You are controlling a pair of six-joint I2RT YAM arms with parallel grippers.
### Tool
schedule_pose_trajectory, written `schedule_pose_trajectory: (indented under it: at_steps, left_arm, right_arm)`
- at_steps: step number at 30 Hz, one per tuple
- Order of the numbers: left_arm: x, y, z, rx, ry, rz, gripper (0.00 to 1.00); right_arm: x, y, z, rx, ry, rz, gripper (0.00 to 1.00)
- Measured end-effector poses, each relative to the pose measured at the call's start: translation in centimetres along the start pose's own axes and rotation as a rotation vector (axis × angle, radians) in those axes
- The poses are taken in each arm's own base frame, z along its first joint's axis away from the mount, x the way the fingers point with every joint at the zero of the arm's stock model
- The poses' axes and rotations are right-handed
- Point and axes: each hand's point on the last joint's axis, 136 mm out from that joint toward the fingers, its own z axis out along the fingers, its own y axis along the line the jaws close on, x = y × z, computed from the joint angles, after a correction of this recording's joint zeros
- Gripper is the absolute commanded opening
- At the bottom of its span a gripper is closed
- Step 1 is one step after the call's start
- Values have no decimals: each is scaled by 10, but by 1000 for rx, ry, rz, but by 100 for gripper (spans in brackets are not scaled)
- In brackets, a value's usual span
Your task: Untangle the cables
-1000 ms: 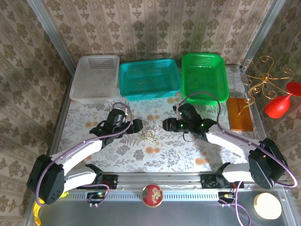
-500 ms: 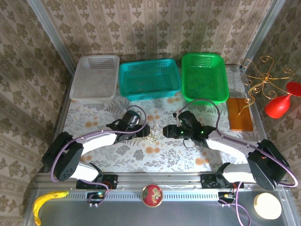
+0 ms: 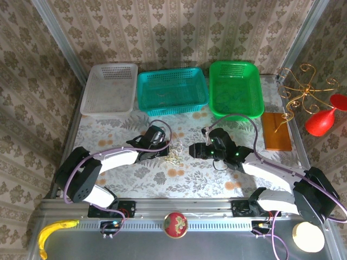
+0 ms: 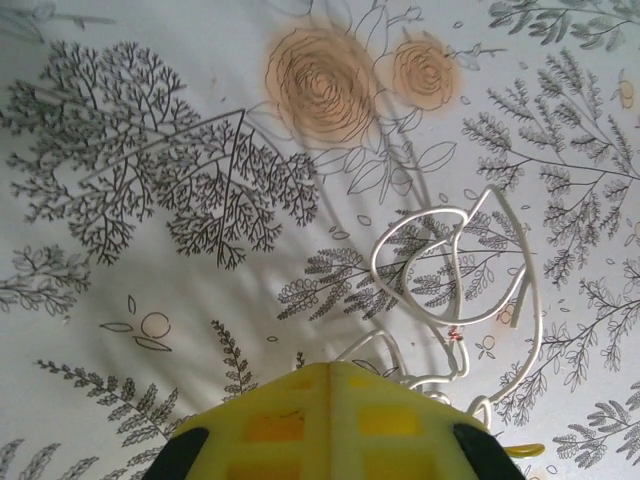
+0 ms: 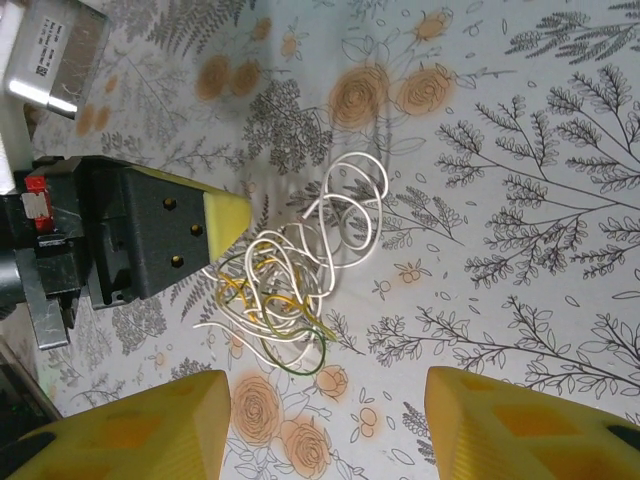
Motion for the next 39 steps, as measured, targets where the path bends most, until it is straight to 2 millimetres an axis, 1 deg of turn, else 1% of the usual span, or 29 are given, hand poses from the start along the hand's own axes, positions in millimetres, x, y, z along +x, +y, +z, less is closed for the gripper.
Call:
schedule_pose_trajectory:
  at_steps: [3, 9, 13, 18, 23, 26, 29, 32, 34, 35, 36, 38, 39]
  left_arm:
    - [-11, -9, -12, 19, -30, 5, 0]
    - [-41, -36, -48, 100, -132, 27, 0]
    - [-52, -52, -64, 147, -172, 40, 0]
    - [-52, -56, -66, 166, -169, 43, 0]
    - [-50, -64, -67, 199, -161, 26, 0]
    - [-51, -69, -69, 221, -165, 8, 0]
    - [-51, -75, -70, 243, -167, -5, 0]
    - [-52, -81, -71, 265, -171, -18, 0]
    - [-51, -85, -72, 281, -170, -27, 0]
    - [-51, -87, -72, 288, -171, -31, 0]
    - [-51, -89, -73, 294, -169, -38, 0]
    - [-51, -91, -74, 307, -167, -52, 0]
    - [-52, -92, -76, 314, -167, -59, 0]
  right_arm:
    - [-2, 2, -2, -5, -7, -11, 56]
    - [-3, 3, -2, -12, -12, -45, 60]
    - [-5, 13, -1, -45, -25, -91, 62]
    - [-1, 32, 11, -100, -33, -169, 63]
    - [8, 51, 29, -148, -34, -253, 64]
    - [9, 62, 39, -164, -45, -293, 64]
    - [4, 67, 48, -166, -79, -309, 64]
    - [-1, 65, 58, -144, -117, -309, 64]
    - [-6, 59, 66, -114, -147, -302, 61]
    - [-8, 55, 70, -93, -160, -296, 57]
    - [-9, 51, 74, -76, -173, -291, 52]
    - [-11, 41, 83, -31, -193, -273, 36]
    - [-11, 35, 86, -7, -198, -265, 29]
